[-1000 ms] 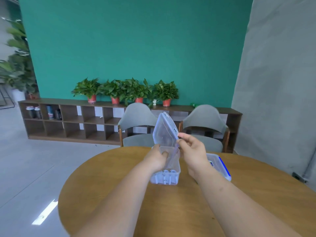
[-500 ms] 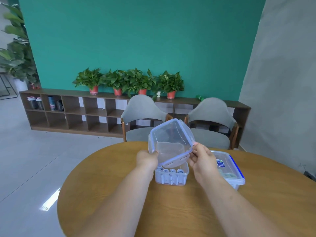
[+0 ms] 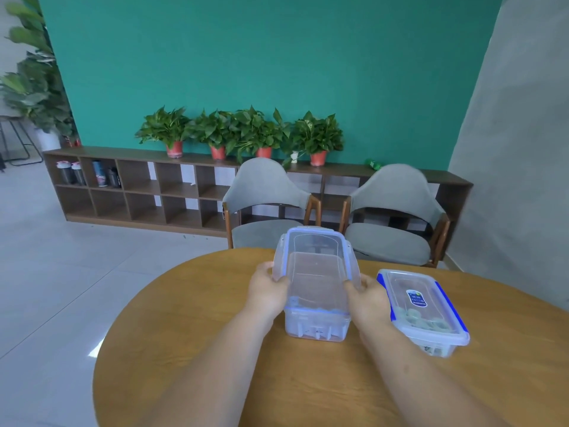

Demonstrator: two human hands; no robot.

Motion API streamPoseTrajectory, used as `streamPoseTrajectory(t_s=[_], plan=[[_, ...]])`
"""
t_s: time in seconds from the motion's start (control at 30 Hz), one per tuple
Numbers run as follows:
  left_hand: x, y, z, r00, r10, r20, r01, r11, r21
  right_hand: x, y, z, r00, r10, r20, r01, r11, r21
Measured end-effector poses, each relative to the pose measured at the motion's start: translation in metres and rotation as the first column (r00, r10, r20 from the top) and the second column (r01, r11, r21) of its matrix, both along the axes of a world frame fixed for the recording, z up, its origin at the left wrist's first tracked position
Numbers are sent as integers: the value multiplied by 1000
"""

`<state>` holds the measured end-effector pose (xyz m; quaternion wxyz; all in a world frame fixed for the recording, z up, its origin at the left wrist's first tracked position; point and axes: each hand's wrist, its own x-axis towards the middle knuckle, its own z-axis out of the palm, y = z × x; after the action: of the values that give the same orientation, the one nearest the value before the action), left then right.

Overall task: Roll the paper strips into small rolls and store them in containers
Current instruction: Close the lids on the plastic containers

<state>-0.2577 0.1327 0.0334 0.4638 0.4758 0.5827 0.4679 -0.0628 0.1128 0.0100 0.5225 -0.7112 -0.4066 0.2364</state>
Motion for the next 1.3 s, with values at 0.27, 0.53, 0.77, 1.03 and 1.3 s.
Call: streamPoseTrajectory(t_s=[0.27,0.53,0.77,1.03,1.3], plan=[[9,11,-16,994,-37,-107,38,999,8,8,21,-22,968,-1,252,17,998,-62],[12,26,-34,982,-50,-181,53,999,9,6,26,-37,969,-48,243,75,992,-101],[13,36,-40,983,-28,-182,23,999,-29,5,29,-42,989,-67,136,82,990,-112],[18,42,-47,971,6,-240,-15,999,-37,2,32,-38,994,-110,14,111,985,-134],[19,47,-47,933,-66,-355,46,997,-65,-8,33,-37,965,30,260,41,965,-261]])
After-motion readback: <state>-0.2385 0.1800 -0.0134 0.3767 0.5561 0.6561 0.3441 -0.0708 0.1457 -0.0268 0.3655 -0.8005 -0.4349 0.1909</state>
